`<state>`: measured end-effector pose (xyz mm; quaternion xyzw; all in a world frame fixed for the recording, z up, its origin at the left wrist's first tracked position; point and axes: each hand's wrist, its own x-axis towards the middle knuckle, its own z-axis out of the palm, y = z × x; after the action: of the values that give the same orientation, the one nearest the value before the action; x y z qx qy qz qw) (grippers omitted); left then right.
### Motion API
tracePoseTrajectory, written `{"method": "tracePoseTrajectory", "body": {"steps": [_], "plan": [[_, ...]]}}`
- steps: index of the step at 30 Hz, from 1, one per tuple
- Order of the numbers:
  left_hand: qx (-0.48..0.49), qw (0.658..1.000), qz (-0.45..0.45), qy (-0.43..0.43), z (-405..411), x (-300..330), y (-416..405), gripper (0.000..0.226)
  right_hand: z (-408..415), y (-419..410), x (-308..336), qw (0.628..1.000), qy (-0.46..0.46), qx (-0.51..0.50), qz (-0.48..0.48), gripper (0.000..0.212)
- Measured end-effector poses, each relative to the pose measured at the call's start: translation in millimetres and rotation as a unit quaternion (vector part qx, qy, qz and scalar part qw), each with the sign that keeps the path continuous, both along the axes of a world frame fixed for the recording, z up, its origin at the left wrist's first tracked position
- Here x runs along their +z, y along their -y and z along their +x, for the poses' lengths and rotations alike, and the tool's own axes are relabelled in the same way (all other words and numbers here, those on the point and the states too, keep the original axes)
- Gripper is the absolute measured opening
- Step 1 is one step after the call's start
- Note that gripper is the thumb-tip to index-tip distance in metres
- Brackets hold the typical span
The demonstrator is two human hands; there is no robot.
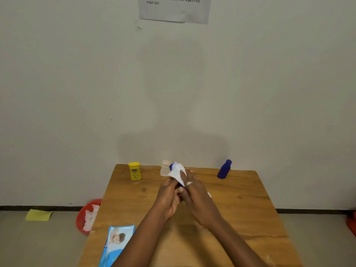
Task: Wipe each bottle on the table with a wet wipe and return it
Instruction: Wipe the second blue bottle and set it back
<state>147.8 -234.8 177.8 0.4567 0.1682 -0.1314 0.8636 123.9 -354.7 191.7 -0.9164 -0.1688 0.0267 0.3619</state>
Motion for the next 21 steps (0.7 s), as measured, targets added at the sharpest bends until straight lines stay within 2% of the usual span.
{"method": "tracePoseTrajectory", "body": {"steps": [3,5,7,12,17,19,21], "plan": [[0.028,0.999,0.017,-0.022,6.7,-1.1,-1.3,0.030,-21.6,-7.7,-7.3,0.982,0.116,0.000,-0.146,0.063],[0.037,0.999,-0.002,-0.038,8.7,0.0,-3.3,0.039,-30.4,0.6,-11.5,0.966,0.170,0.019,-0.194,0.067],[0.034,0.999,-0.029,-0.023,9.1,1.4,-0.9,0.046,-27.3,12.4,-7.8,0.968,0.155,0.022,-0.198,0.072],[0.003,1.000,-0.004,-0.007,4.0,8.1,19.7,0.031,-4.9,13.3,12.4,0.980,0.106,-0.040,-0.163,0.070],[0.011,1.000,-0.014,0.003,15.0,15.8,6.7,0.026,-18.0,18.9,11.1,0.957,0.188,0.029,-0.217,0.069],[0.024,1.000,-0.013,0.008,16.3,18.0,3.0,0.024,-22.4,30.8,6.8,0.965,0.161,0.031,-0.206,0.075],[0.012,1.000,0.013,0.015,15.3,18.7,8.5,0.029,-16.3,39.4,5.9,0.981,0.105,-0.011,-0.163,0.079]]}}
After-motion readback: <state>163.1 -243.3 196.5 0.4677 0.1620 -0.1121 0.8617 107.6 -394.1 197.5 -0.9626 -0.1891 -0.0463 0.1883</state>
